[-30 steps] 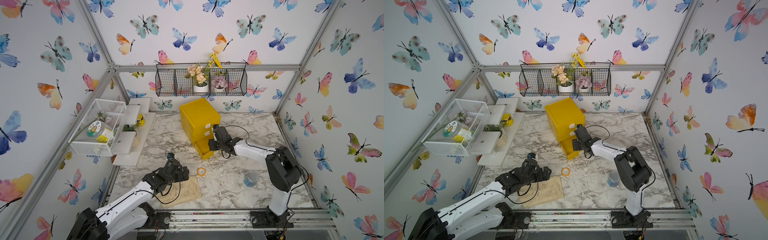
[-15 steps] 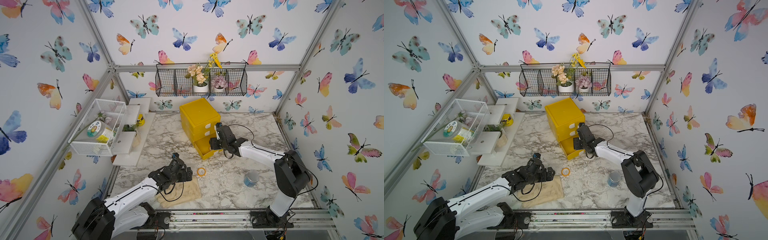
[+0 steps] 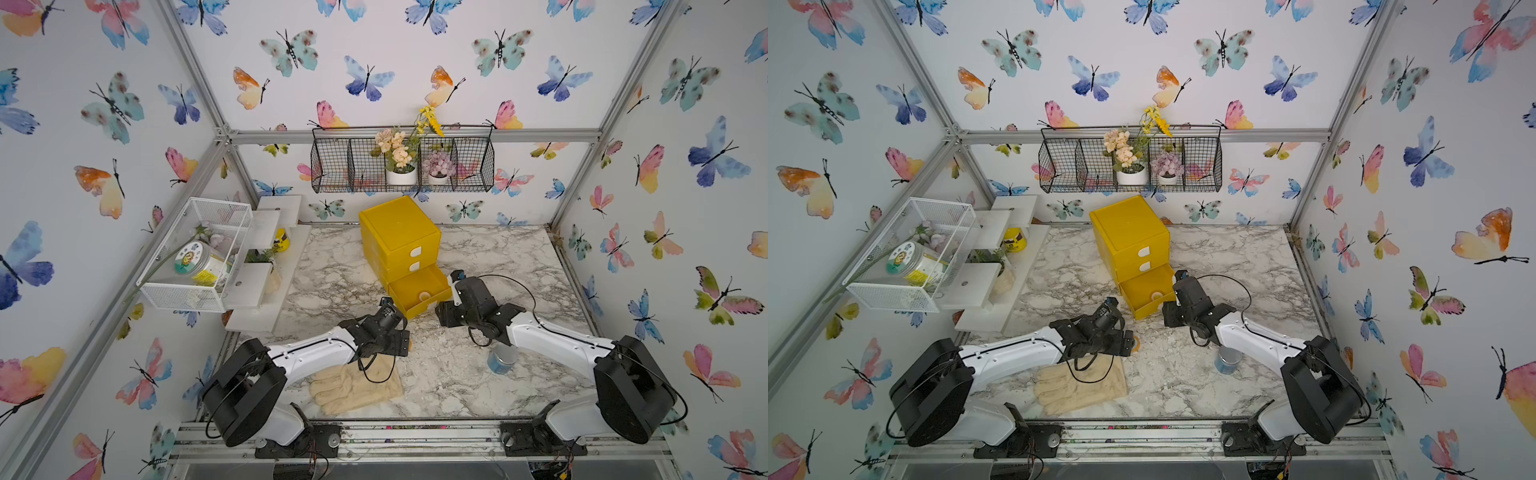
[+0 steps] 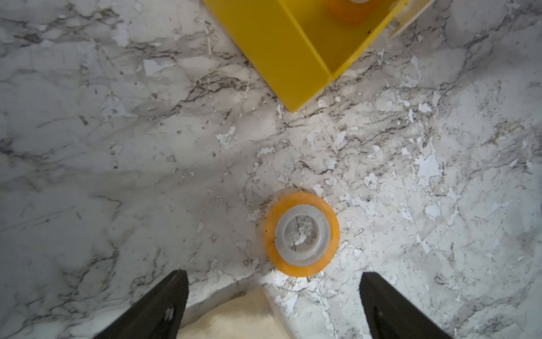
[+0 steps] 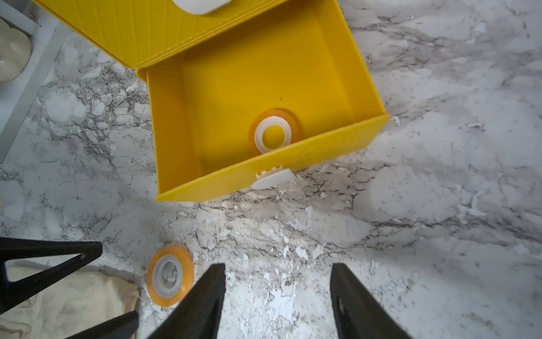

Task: Place the transparent tape into the drawer according to color
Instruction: Pick up the tape at the center of the board.

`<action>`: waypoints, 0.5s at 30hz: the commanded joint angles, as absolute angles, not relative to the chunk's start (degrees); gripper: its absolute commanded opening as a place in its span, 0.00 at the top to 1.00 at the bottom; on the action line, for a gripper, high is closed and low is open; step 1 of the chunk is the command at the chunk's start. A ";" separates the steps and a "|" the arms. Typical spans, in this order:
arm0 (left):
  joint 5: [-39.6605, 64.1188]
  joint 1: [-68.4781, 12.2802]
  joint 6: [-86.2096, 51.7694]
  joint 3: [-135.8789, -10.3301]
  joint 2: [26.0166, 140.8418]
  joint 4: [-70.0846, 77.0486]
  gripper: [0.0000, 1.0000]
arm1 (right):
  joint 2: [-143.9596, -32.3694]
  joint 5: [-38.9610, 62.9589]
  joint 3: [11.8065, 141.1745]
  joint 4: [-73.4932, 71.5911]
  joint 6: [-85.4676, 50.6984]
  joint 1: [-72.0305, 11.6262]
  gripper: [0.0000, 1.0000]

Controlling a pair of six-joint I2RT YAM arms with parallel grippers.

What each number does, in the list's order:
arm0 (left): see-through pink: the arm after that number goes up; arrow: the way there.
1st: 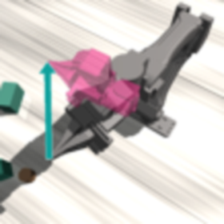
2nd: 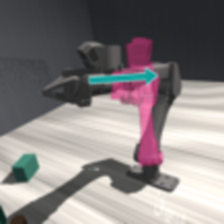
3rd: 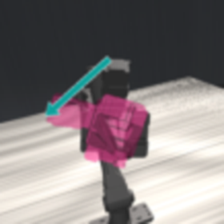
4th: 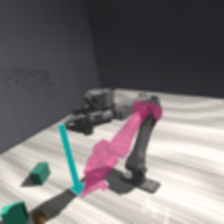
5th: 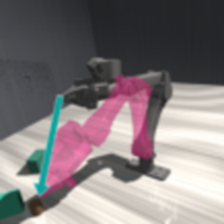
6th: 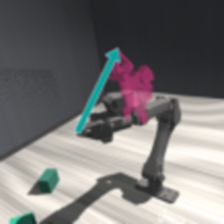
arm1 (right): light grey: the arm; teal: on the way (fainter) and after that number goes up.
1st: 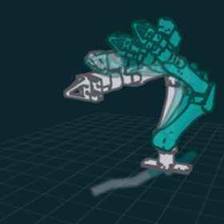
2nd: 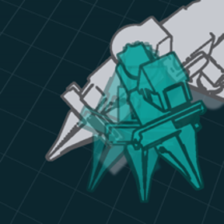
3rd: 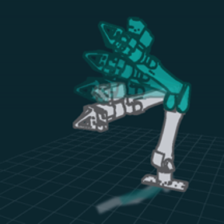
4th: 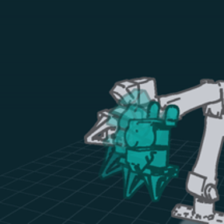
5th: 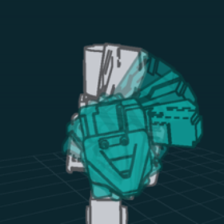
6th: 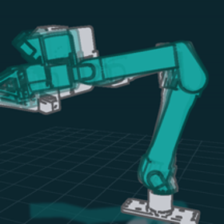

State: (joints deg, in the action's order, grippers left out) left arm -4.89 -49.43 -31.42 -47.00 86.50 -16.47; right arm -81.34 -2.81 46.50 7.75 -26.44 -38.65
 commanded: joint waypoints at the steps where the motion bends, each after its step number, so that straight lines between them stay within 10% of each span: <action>1: -5.73 -51.57 -28.04 -50.32 90.45 -19.96 0.04 | -78.60 -4.32 45.00 8.04 -27.44 -38.59 0.38; 15: -9.27 -53.17 -27.34 -55.39 98.83 -24.18 0.13 | -74.32 -6.35 43.07 8.35 -27.60 -38.61 0.38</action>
